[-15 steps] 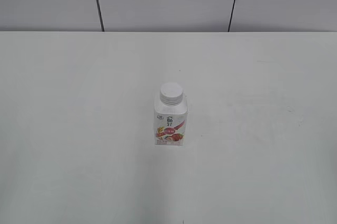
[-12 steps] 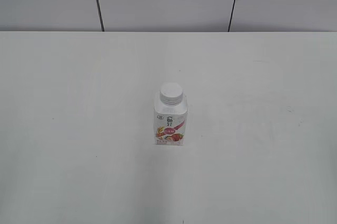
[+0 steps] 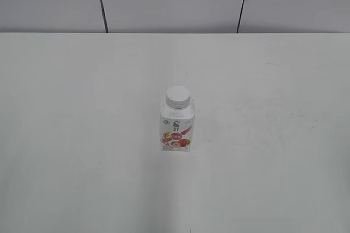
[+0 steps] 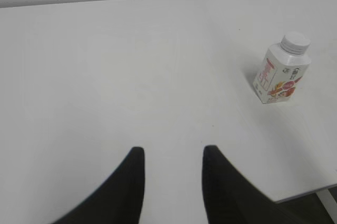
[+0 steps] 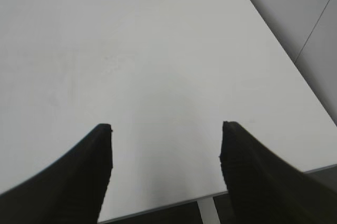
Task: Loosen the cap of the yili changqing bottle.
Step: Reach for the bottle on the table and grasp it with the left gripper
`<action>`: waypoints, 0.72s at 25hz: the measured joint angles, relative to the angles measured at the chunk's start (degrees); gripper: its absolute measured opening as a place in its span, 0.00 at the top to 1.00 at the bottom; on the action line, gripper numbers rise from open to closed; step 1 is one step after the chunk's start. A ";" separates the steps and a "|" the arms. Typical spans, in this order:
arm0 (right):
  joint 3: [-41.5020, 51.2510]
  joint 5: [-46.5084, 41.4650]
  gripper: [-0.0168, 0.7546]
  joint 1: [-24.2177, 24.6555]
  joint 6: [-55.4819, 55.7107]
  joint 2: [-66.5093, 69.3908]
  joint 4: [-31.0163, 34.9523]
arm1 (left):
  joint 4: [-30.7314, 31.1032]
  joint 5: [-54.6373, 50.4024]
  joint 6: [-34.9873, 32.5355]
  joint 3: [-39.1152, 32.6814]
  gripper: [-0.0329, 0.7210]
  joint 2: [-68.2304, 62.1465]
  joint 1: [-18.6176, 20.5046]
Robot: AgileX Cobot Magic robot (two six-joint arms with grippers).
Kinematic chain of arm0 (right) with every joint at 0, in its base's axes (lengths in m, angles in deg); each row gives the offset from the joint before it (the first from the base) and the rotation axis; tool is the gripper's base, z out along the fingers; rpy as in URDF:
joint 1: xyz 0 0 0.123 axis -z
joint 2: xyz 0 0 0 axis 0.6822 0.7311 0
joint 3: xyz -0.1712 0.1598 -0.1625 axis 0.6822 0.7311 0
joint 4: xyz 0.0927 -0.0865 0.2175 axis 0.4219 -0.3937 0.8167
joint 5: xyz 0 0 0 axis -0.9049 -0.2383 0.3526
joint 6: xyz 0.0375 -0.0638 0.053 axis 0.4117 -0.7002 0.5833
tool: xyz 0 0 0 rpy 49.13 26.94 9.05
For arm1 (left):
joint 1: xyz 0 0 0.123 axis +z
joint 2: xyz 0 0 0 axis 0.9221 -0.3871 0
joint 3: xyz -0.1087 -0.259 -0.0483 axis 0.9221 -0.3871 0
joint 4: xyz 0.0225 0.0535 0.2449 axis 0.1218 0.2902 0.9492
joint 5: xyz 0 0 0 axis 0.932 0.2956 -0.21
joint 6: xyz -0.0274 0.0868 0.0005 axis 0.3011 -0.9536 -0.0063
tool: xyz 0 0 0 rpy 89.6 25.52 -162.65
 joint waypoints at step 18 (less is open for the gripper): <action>-7.62 -0.28 0.31 0.00 0.00 19.73 0.96 | -9.71 43.75 -18.81 1.95 0.58 -37.05 0.00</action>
